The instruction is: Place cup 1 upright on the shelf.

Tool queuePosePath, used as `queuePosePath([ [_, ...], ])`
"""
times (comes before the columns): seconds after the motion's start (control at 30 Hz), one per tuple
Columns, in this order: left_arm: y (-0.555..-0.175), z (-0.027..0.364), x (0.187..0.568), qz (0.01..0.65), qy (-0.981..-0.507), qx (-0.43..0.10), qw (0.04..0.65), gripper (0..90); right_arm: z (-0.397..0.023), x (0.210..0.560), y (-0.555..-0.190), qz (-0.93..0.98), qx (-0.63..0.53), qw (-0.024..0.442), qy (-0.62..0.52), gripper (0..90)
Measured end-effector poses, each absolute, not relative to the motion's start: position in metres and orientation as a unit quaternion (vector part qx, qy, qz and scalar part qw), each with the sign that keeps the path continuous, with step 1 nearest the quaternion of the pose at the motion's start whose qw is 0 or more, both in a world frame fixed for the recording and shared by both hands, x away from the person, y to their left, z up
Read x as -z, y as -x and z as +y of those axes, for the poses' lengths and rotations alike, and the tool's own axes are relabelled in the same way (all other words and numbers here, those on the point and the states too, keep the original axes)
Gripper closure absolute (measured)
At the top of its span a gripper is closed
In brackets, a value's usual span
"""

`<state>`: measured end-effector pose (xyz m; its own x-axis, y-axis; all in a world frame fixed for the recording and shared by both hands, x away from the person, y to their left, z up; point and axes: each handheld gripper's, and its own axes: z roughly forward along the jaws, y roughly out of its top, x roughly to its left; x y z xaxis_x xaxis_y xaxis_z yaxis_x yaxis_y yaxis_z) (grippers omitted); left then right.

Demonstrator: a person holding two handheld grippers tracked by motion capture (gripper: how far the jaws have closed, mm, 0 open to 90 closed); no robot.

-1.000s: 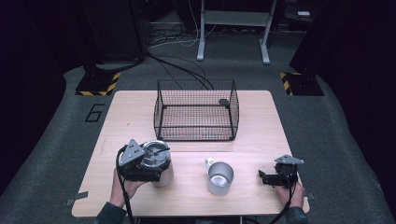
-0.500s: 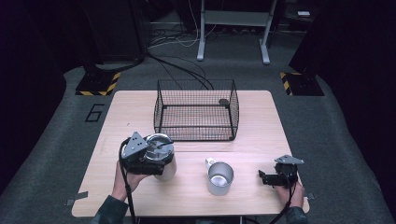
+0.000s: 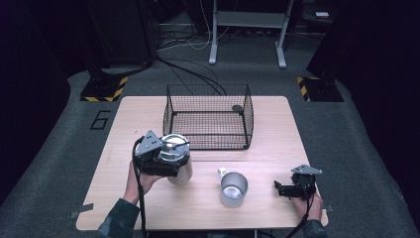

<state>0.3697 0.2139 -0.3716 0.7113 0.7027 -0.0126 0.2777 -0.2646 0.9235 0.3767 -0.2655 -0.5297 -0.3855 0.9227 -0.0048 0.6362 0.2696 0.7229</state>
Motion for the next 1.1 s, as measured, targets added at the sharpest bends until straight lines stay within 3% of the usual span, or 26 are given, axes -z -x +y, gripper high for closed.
queuePosePath([
  [1.1, -0.407, 0.197, 0.327, 0.302, -0.77, -0.21, 0.521, 3.5, -0.266, 0.53, -0.377, 0.766, -0.327, 0.22, -0.508, 2.5],
])
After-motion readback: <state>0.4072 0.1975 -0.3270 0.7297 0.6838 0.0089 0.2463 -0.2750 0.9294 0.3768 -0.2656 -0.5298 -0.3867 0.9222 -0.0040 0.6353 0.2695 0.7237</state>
